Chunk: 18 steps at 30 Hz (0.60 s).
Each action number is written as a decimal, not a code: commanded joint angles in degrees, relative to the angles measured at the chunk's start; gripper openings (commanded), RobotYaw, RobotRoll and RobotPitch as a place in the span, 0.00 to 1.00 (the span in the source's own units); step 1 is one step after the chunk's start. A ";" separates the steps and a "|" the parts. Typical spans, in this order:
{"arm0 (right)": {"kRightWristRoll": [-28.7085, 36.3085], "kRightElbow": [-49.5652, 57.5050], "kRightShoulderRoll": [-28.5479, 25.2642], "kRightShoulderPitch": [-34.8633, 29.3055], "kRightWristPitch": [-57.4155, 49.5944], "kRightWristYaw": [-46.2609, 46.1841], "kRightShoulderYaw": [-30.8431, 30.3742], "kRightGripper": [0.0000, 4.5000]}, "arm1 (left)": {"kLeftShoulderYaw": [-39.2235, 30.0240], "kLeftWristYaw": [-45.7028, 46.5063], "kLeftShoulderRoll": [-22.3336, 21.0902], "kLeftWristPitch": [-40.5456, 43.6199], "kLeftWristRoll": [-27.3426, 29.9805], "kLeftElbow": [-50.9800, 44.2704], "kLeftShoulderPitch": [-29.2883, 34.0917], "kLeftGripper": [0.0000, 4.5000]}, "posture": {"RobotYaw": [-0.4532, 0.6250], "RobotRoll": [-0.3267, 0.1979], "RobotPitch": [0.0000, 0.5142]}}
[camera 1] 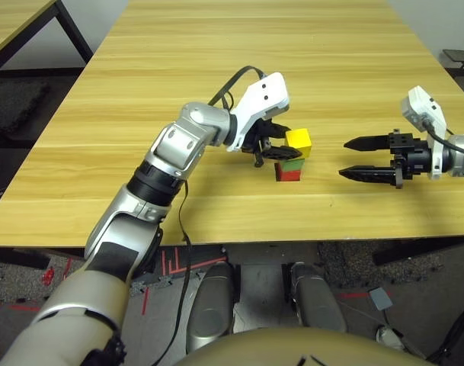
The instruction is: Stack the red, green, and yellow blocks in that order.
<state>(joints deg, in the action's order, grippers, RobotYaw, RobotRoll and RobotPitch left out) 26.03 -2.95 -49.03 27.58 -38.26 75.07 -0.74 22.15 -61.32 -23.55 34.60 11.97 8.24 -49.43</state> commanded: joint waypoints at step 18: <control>4.31 -1.43 0.38 1.67 -2.81 -1.11 4.55 1.00 | -18.48 13.64 6.60 6.38 7.96 -12.59 -0.19 0.99 | 0.55 0.45 0.14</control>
<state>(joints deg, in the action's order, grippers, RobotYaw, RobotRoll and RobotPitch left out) 28.42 -4.10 -48.57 28.60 -39.58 74.60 1.46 8.10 -51.52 -17.40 39.25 17.31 -1.51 -49.42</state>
